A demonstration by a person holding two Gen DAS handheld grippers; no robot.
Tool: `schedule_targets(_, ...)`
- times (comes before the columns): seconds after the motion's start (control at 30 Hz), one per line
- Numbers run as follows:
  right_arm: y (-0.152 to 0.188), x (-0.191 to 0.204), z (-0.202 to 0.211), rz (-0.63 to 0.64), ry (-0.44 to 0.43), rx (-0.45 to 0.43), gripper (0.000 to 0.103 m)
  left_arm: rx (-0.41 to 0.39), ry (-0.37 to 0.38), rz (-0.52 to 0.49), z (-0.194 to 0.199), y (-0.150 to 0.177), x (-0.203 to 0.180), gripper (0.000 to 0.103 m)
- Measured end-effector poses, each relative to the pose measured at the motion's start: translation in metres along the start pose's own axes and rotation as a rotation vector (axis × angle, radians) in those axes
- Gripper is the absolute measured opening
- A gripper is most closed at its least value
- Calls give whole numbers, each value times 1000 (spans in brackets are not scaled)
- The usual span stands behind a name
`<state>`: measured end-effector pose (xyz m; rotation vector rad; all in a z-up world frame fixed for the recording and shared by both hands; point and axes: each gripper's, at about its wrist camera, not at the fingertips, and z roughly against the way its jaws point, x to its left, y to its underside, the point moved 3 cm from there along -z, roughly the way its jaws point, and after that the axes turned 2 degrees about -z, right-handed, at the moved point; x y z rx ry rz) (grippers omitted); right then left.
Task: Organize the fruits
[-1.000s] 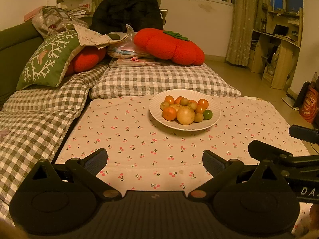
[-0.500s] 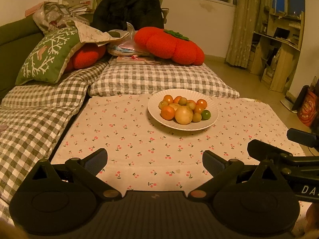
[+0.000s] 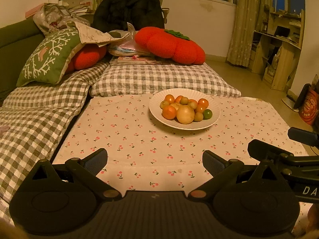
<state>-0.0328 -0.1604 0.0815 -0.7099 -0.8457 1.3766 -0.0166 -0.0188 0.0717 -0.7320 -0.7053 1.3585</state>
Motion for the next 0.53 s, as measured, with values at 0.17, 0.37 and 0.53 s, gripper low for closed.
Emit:
schedule_targets(0.17,0,1,-1,-2,-2,1,103,-2,3,2,0,0,0,95)
schedule_targets(0.37,0,1,-1,-2,-2,2,103,-5,-4,-3,0,0,-1,95)
schedule_targets(0.53,0,2,-1,0,0,4,103,2,-2,0,-2,-1,-1,95)
